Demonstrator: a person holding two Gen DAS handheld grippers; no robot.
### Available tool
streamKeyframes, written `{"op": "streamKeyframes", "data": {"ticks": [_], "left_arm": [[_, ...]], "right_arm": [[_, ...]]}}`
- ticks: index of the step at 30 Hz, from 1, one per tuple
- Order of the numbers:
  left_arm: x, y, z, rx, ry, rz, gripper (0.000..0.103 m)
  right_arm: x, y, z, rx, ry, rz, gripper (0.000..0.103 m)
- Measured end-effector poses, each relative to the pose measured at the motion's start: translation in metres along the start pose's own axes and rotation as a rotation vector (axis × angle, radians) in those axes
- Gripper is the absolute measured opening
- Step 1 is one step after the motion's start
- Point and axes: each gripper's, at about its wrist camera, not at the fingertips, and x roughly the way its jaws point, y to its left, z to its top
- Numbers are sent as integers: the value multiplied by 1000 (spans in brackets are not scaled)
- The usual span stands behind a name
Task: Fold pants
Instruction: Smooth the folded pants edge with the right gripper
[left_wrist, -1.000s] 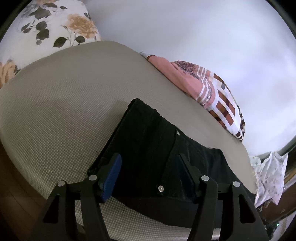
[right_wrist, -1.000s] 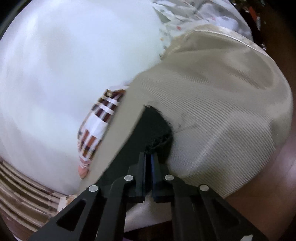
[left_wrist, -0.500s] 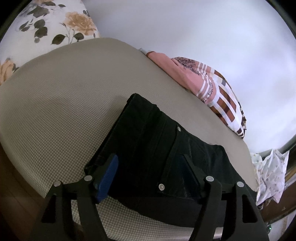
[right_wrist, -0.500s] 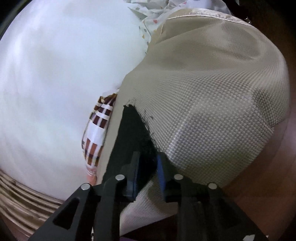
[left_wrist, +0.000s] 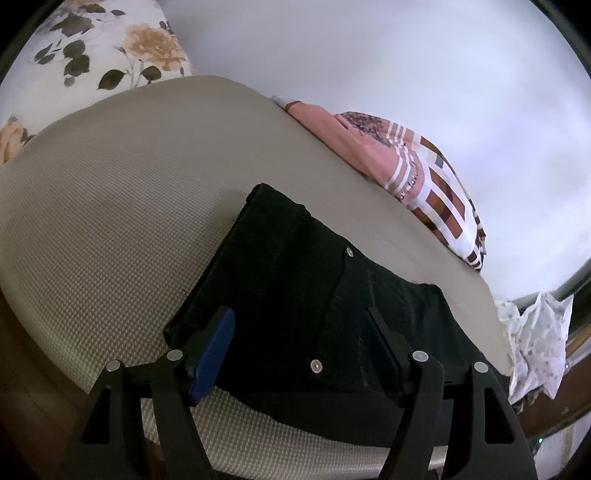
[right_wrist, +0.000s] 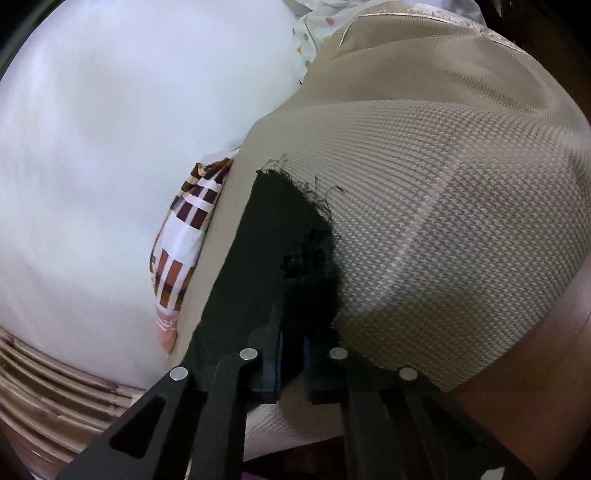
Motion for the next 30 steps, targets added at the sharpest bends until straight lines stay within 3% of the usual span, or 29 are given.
{"op": "streamKeyframes", "data": {"ticks": [6, 9, 12, 15, 21, 30], "left_arm": [[-1, -20, -1, 85, 54, 49, 75], [-4, -28, -2, 124, 48, 84, 77], [-8, -36, -2, 181, 11, 147, 78], [-11, -42, -3, 237, -4, 201, 78], [-10, -44, -6, 213, 36, 111, 79], [-1, -60, -21, 249, 99, 60, 79]], "right_arm": [[0, 6, 7, 6, 27, -38, 14], [2, 6, 8, 27, 29, -49, 13], [3, 25, 6, -30, 16, -116, 9], [4, 57, 1, -106, 6, -100, 9], [22, 119, -21, -221, 47, -24, 9], [89, 185, -95, -304, 236, 85, 9]]}}
